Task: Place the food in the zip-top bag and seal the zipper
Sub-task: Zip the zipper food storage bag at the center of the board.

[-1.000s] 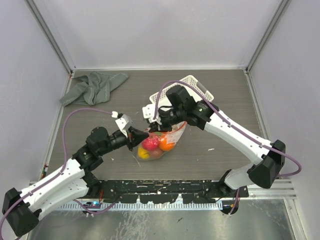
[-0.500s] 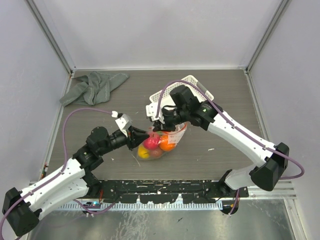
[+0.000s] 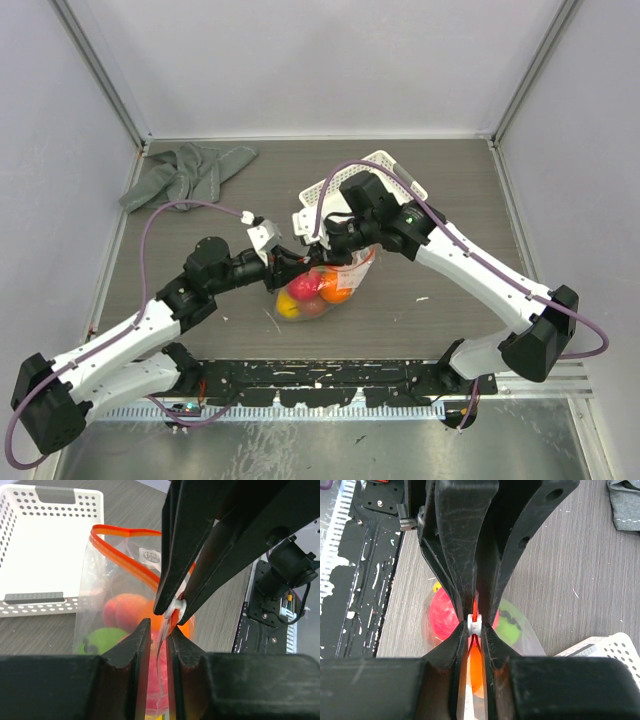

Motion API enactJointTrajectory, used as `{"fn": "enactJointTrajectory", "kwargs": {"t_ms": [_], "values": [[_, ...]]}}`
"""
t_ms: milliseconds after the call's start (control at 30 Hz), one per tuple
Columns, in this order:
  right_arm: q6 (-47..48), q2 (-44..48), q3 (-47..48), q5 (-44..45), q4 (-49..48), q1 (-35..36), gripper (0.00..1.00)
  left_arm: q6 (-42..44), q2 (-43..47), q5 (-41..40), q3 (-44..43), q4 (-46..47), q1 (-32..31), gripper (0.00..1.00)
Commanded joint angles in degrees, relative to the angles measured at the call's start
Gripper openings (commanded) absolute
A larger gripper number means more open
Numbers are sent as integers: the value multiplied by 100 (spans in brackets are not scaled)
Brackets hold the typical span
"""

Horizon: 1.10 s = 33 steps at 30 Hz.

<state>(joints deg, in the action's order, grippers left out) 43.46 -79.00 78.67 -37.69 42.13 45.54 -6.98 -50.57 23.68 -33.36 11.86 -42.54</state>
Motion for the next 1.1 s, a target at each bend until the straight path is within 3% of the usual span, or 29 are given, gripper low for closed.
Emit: {"fn": "enactJointTrajectory", "kwargs": {"t_ms": [0,100,567,1067], "values": [[71,23,349,-216,-53,-7,1,214,-105,469,-339,362,31,14],[50,-39,376,-210,-64,-8,1,217,-72,606,-339,361,28,0],[-310,132,148,761,-66,-19,1,-453,385,-469,332,860,32,0],[-561,323,-4,1324,-49,-111,1,-437,959,-1027,615,484,37,0]]}}
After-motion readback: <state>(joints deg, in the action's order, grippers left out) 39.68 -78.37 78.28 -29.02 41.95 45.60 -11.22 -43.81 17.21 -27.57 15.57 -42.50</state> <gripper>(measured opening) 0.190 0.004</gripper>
